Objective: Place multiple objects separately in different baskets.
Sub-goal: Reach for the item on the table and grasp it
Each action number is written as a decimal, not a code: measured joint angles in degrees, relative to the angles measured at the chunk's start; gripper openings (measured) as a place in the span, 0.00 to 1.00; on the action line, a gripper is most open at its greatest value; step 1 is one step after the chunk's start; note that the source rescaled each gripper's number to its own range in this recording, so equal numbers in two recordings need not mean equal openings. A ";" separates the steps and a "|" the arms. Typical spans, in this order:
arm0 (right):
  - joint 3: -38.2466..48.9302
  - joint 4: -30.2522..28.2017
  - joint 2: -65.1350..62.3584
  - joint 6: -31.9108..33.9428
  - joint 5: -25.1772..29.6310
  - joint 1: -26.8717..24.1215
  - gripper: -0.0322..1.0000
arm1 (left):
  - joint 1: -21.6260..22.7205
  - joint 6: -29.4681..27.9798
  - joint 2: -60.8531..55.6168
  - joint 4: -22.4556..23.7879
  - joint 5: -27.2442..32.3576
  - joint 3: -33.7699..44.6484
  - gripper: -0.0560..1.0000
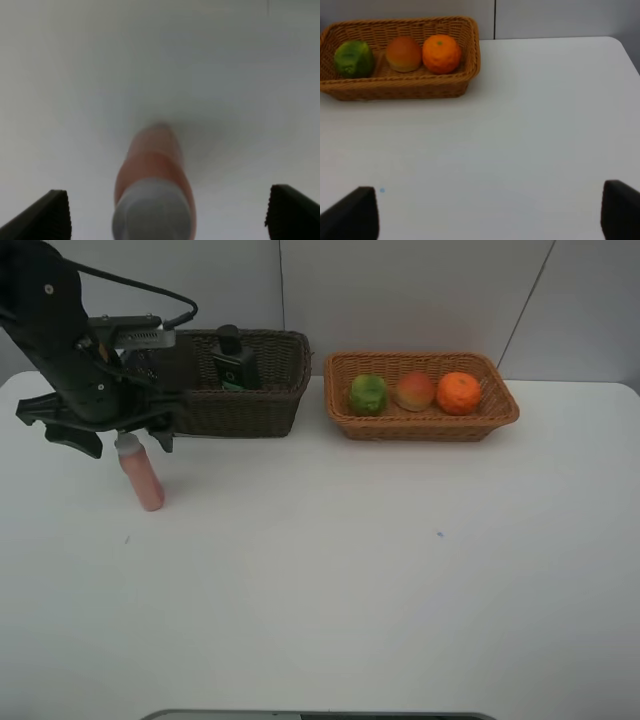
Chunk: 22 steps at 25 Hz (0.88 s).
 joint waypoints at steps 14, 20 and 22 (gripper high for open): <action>0.00 0.00 0.00 0.00 0.00 0.00 0.88 | -0.15 -3.43 4.96 -0.80 -9.09 5.01 1.00; 0.00 0.00 0.00 0.00 0.00 0.00 0.88 | 0.08 -3.53 5.07 -0.84 -11.26 5.01 1.00; 0.00 0.00 0.00 0.00 0.00 0.00 0.88 | 0.50 -3.53 5.07 -0.86 -11.42 5.01 1.00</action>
